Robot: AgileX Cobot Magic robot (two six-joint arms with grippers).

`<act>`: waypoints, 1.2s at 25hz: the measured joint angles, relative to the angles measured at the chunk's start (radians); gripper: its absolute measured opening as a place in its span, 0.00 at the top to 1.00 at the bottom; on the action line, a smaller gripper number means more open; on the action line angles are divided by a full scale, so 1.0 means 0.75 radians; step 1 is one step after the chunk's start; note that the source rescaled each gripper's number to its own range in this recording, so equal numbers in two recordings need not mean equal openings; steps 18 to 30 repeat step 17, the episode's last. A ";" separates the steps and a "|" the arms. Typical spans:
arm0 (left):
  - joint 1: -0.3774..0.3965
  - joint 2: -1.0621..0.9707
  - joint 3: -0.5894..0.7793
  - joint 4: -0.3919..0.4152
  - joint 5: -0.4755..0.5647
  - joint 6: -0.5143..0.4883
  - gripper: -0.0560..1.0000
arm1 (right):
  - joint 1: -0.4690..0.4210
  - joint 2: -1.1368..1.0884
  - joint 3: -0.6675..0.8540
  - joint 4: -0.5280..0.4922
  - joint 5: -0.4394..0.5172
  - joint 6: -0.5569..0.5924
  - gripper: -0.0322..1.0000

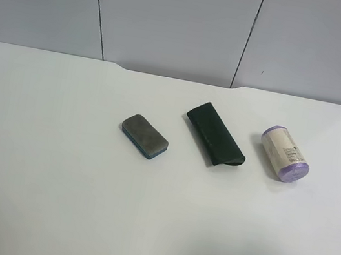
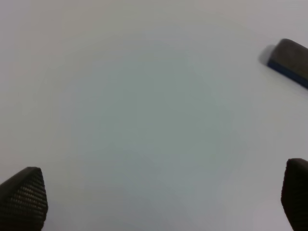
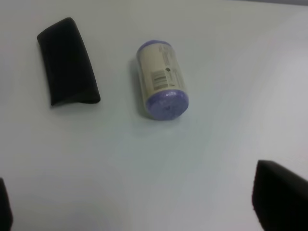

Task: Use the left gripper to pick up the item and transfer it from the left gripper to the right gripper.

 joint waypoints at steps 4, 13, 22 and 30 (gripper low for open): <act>0.016 0.000 0.000 0.000 0.000 0.000 0.01 | 0.000 0.000 0.000 0.000 0.000 0.000 0.00; 0.016 0.000 0.000 0.000 0.000 0.000 0.01 | 0.000 0.000 0.000 0.000 0.000 0.000 0.00; 0.016 0.000 0.000 0.000 0.000 0.000 0.01 | 0.000 0.000 0.000 0.000 0.000 0.000 0.00; 0.016 0.000 0.000 0.000 0.000 0.000 0.01 | 0.000 0.000 0.000 0.000 0.000 0.000 0.00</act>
